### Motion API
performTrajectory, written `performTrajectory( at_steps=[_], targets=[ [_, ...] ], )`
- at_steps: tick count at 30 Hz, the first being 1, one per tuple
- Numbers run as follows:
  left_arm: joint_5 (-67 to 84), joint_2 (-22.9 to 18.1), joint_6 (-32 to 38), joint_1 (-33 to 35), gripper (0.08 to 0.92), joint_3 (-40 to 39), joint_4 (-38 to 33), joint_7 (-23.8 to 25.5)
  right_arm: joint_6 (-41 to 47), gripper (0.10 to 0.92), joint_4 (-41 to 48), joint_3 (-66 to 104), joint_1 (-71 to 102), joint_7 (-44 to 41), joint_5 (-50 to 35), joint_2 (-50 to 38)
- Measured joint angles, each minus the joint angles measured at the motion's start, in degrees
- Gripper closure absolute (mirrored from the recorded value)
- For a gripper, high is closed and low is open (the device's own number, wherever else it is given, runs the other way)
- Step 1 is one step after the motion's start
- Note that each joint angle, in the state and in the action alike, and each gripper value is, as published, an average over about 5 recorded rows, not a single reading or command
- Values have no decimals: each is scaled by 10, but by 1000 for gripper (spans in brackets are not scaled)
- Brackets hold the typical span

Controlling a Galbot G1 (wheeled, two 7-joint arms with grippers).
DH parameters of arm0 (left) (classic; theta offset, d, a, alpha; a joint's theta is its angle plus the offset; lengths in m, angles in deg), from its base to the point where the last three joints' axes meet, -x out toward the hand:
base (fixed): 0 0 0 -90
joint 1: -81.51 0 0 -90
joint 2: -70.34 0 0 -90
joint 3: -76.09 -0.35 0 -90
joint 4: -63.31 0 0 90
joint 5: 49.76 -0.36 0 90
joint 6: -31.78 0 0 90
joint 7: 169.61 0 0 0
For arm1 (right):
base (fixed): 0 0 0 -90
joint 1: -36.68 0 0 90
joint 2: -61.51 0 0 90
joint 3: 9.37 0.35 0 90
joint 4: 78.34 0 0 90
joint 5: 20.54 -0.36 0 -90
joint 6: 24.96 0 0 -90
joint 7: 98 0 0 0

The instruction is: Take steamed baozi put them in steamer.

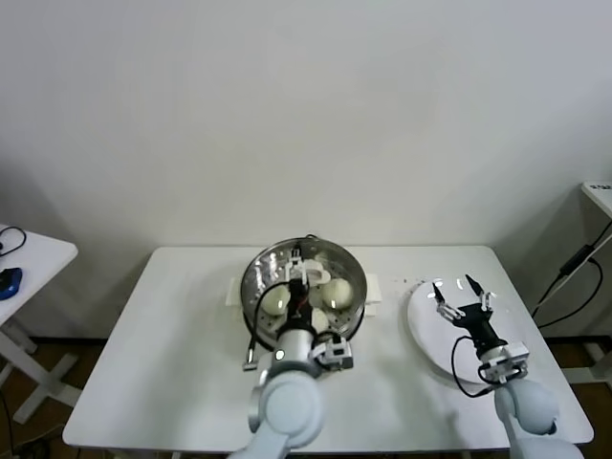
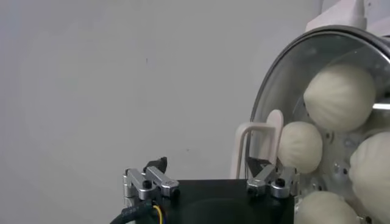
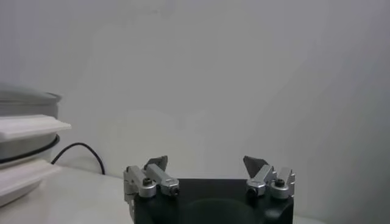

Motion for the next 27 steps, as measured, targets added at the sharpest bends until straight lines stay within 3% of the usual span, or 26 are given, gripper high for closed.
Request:
performTrajectory(
  at_steps=[14,27],
  targets=[
    [45,25,21,49,177,27,-50,-7,4,203,3,-10,-8,-2,-1,-7],
    [352,65,120,118,177,177,-111,-131,2,203,-20,-30,6,4,-42,-30]
  ],
)
